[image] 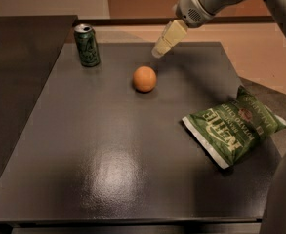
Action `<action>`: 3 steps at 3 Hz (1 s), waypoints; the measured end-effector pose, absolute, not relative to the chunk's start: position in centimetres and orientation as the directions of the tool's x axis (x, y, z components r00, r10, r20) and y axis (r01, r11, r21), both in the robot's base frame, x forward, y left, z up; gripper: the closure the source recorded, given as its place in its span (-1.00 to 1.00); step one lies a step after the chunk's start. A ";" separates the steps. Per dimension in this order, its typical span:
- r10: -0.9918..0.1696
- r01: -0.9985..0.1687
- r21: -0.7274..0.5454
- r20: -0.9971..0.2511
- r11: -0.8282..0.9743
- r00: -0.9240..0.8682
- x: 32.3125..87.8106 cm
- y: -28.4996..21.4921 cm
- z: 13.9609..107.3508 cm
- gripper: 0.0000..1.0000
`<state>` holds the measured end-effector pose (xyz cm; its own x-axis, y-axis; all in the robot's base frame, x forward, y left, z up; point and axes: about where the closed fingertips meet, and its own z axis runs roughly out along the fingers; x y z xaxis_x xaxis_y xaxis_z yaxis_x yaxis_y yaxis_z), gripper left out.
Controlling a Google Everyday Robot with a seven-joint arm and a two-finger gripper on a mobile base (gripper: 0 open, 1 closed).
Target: Move green can near orange
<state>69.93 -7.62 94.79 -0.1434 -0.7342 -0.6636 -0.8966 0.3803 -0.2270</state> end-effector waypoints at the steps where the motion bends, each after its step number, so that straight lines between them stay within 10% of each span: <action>1: -0.717 -0.918 -0.215 -0.690 0.332 -0.098 71.1 -3.1 95.1 -1.00; 3: -0.689 -0.910 -0.205 -0.716 0.360 -0.112 73.0 3.0 93.8 -1.00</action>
Offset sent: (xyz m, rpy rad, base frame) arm 0.0325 0.1241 -0.0017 0.0880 -0.0026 0.0738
